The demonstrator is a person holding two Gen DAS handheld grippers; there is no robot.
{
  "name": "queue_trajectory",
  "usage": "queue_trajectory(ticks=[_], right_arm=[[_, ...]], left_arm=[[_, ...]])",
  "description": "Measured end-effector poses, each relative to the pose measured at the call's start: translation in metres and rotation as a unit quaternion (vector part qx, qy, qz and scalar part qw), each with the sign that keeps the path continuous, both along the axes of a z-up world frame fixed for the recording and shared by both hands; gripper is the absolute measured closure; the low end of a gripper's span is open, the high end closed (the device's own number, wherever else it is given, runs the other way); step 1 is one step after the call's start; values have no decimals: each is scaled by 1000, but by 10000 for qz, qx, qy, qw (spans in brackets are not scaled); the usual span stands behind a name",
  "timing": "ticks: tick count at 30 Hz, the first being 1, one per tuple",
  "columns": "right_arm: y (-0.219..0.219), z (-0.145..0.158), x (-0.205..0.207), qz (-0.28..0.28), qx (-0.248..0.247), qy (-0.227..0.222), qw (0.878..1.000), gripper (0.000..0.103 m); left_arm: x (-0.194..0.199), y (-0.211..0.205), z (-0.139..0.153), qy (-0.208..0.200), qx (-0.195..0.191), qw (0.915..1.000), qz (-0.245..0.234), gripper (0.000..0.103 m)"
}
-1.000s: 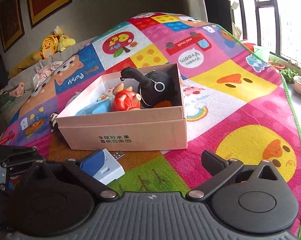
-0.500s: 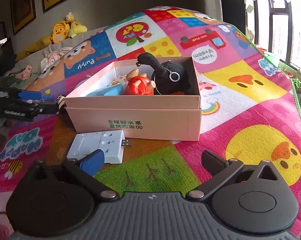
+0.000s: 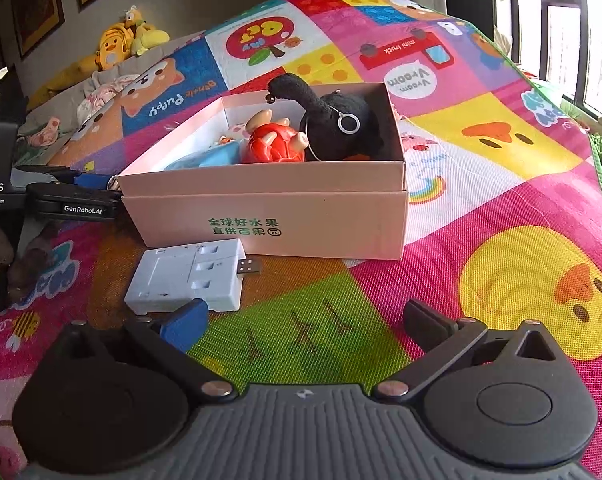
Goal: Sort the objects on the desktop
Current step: 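Grasp the white charger with the right tool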
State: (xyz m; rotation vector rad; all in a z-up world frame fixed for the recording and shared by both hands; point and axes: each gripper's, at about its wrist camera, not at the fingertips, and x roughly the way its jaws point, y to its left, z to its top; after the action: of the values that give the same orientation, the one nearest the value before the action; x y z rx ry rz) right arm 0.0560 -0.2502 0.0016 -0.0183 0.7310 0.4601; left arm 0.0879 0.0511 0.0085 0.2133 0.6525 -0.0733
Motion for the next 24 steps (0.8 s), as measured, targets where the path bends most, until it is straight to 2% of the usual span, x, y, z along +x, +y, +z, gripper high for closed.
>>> queue_trajectory(ticks=[4,9,12,13,16,21,24], right_arm=[[1,0,1,11,-33,8,10000,0],[0,0,2,28,-21,55,10000,0],[6,0,1,107,-248,47,9996,0],[9,-1,0,130,-354,29,9993,0],[13,-1,-3,185,-502,-31,9986,0],[11,5,-6,123,-172,23,9998,0],[27,15,-12,296,82,-73,9995,0]], left_arm=[[-35,-11,0,-26,42,9998,-202,33],[-80,-26,4,270,-520,9946,-858,32],[-102,-43,0,337,-668,9902,-1175,17],[-107,-47,-2,319,-650,9906,-1165,11],[-118,-55,-1,50,-376,9947,-961,6],[-117,-52,-2,140,-313,9971,-673,4],[-116,-51,-3,162,-307,9976,-601,3]])
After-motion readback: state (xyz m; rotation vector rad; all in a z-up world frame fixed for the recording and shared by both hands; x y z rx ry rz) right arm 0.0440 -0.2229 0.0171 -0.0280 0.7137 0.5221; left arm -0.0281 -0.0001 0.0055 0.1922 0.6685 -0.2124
